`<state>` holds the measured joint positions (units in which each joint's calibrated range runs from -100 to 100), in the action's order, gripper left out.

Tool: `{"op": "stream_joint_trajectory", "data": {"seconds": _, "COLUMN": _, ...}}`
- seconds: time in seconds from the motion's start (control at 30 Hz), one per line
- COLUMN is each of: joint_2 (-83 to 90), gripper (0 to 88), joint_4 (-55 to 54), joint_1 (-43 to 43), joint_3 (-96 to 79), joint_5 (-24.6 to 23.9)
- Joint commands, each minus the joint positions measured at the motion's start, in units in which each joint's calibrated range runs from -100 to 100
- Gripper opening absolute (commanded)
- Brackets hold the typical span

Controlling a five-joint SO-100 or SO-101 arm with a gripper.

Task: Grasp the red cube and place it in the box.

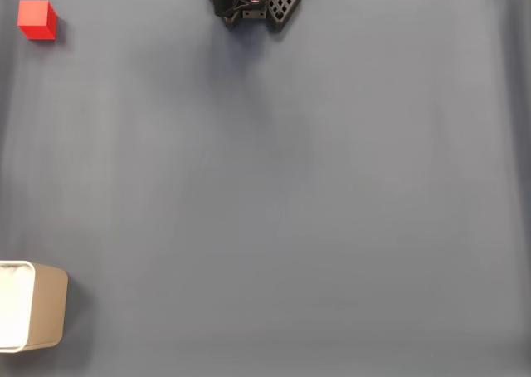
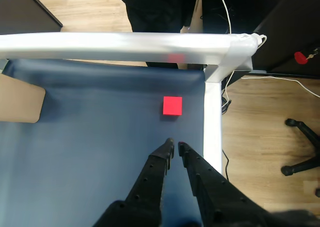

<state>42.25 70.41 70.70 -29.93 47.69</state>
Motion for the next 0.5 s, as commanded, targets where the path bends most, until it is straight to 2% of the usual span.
{"op": "stream_joint_trajectory", "data": {"seconds": 0.0, "joint_2": -0.1, "gripper": 0.0, "joint_4": -0.5, "joint_1": 1.2, "joint_3": 3.1, "joint_5": 0.0}}
{"op": "stream_joint_trajectory", "data": {"seconds": 0.2, "joint_2": 1.1, "gripper": 0.9, "joint_4": -0.2, "joint_1": 1.7, "joint_3": 1.6, "joint_5": -0.5}}
{"op": "stream_joint_trajectory", "data": {"seconds": 0.47, "joint_2": 1.5, "gripper": 17.5, "joint_4": -0.4, "joint_1": 2.7, "joint_3": 0.8, "joint_5": -2.2}}
